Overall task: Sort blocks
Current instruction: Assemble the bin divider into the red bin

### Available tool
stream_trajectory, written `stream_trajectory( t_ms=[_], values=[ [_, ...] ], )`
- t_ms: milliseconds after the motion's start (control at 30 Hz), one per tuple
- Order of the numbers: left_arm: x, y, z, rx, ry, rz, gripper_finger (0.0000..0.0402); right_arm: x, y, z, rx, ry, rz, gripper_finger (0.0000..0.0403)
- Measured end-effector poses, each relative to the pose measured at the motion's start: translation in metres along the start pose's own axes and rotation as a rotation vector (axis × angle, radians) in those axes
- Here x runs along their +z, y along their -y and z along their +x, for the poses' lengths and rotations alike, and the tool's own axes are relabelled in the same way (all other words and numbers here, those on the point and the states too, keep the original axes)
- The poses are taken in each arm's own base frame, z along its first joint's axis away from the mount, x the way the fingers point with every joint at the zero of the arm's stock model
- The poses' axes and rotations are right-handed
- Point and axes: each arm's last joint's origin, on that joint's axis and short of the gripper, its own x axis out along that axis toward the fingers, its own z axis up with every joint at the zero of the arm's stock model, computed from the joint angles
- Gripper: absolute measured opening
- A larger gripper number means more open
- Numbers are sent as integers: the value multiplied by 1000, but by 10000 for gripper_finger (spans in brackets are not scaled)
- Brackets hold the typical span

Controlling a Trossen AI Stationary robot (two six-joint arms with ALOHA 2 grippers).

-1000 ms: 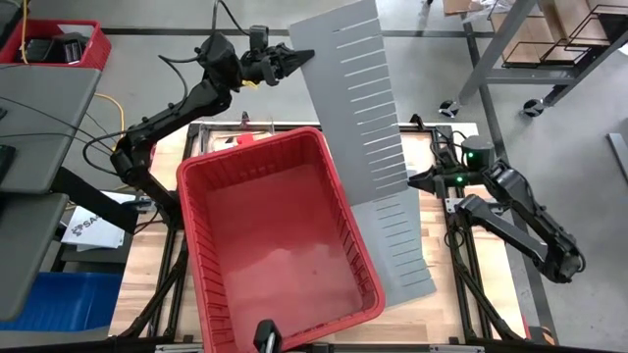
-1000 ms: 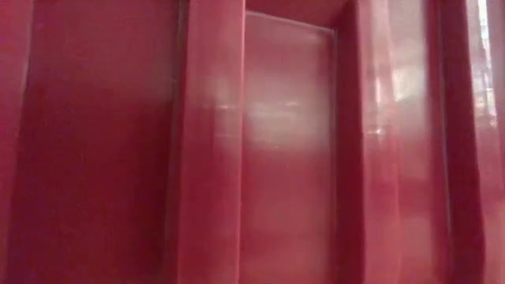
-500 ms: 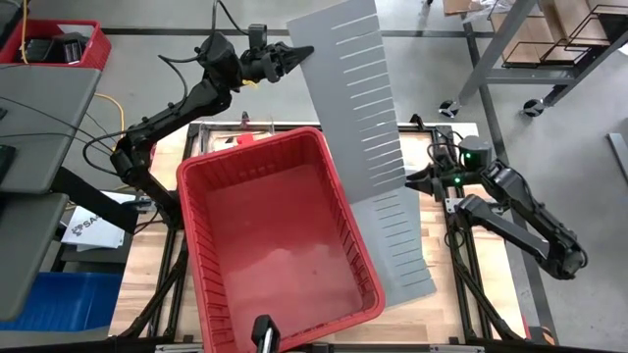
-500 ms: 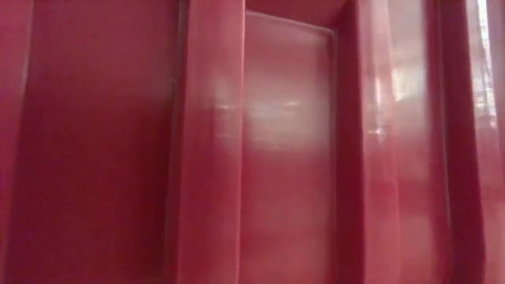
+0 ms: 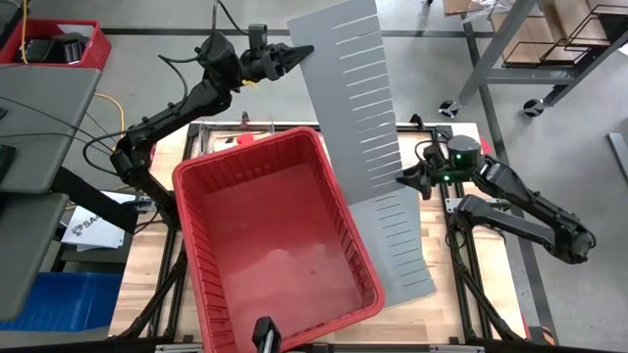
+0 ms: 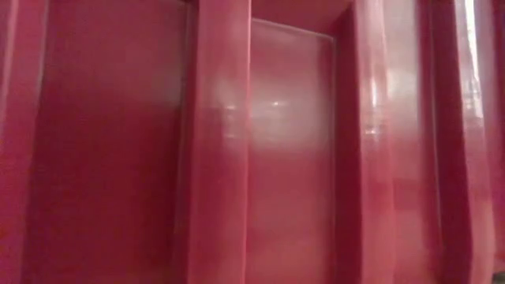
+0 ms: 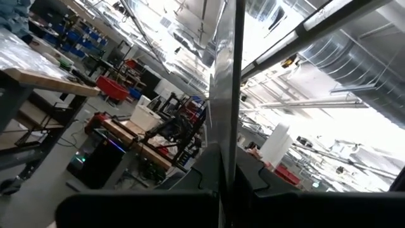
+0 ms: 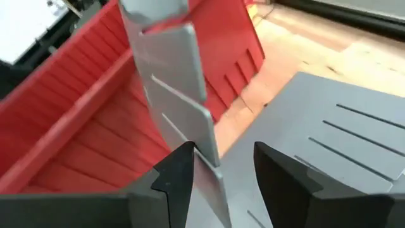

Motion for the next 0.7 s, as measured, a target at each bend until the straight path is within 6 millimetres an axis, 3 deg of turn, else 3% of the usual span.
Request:
stream_trajectory(
  t_ms=[200,367,467,567,700],
  values=[
    [0,0,0,11,11,-20,0,-4,-2,15,41,-98,-55,156],
    [-1,1,1,20,23,-32,0,3,-7,26,88,-74,-92,147],
    [-1,1,1,20,22,-40,0,5,-12,28,121,-56,-91,102],
    [-3,2,2,15,19,-43,0,3,-18,28,174,-69,-78,24],
    [-5,6,4,-6,10,-48,2,7,-31,20,224,-63,-57,7]
  ],
)
